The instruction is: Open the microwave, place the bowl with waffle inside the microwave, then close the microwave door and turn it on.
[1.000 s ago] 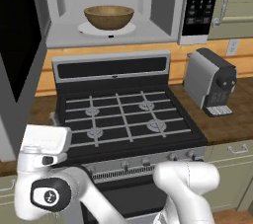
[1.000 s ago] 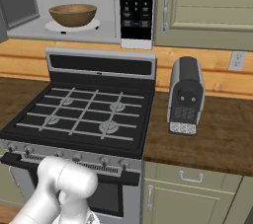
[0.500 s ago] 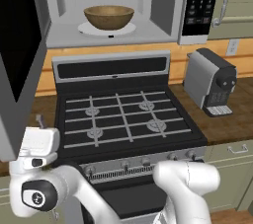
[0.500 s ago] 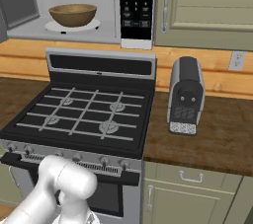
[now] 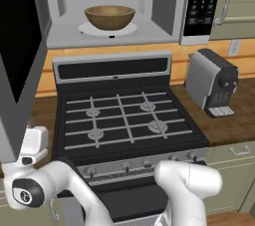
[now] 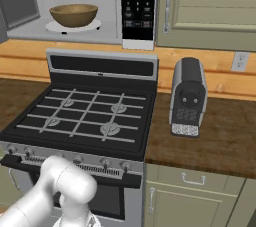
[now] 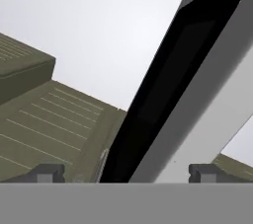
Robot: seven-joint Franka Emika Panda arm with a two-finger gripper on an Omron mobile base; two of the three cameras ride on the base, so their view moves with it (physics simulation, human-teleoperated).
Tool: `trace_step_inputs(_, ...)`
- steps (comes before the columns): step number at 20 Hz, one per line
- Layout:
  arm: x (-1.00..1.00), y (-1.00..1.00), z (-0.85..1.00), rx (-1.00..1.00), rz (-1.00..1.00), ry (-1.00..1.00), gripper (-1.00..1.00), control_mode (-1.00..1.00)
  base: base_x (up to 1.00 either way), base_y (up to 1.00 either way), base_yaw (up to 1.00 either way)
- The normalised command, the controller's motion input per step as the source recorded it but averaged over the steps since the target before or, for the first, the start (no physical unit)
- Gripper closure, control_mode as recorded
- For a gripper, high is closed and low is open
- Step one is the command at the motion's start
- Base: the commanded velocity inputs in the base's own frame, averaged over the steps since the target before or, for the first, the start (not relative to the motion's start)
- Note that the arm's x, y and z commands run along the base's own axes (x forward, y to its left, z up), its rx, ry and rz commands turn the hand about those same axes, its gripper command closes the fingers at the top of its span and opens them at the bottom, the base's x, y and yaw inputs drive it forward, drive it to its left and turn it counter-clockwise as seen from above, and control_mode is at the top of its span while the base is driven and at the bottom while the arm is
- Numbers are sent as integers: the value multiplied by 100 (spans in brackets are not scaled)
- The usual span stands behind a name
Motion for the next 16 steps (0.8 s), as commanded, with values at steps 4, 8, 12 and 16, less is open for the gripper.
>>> trace_step_inputs(4,1,26,0,0,-2,-12,-100,-100,0,0,0)
trace_step_inputs(8,1,12,0,0,0,-8,-100,-100,0,0,0)
trace_step_inputs(12,16,19,0,0,0,-5,-100,-100,0,0,0)
trace_step_inputs(16,16,24,1,0,0,0,-100,-100,0,0,0)
